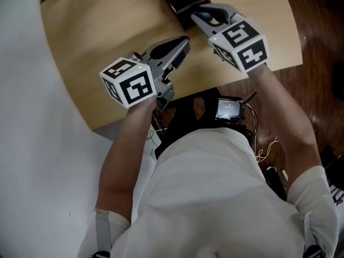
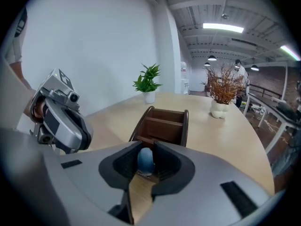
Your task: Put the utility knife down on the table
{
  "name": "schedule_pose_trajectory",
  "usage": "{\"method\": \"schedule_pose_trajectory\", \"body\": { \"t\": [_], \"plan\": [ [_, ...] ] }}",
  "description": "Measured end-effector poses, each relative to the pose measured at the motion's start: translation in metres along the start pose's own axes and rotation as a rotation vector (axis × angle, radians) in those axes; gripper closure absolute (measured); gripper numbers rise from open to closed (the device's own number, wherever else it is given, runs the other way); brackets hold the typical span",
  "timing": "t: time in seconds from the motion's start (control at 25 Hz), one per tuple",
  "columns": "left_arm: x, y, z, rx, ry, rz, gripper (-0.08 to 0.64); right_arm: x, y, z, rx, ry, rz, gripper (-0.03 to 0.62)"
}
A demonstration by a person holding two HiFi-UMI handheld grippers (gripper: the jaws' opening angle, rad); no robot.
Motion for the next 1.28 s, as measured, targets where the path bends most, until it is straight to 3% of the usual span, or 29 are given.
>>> {"method": "schedule_pose_trajectory", "body": {
  "t": [0.44,0.92,1.04,1.28],
  "plan": [
    [-0.001,0.002,-0.001,0.0,-0.007,-0.021,0.556,0.0,-0.001,0.014,-0.026,0.02,-0.106,0.517],
    [-0.001,0.003,-0.002,0.0,-0.011,-0.029,0.555,0.005,0.007,0.029,-0.064,0.014,-0.131,0.515],
    [-0.001,0.003,-0.002,0.002,-0.014,-0.029,0.555,0.007,0.01,0.029,-0.069,0.017,-0.125,0.479],
    [0.0,0.003,-0.002,0.002,-0.012,-0.031,0.555,0.01,0.012,0.028,-0.071,0.025,-0.114,0.466]
  ]
}}
Point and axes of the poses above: the fingertips, and each gripper's own axes: z forward along the fingers, x to its right, y out of its underside, the point moved 8 cm from there along -z, backward along the fingers, and after that the axes turned 4 degrees about -x, right-handed, at the moved point
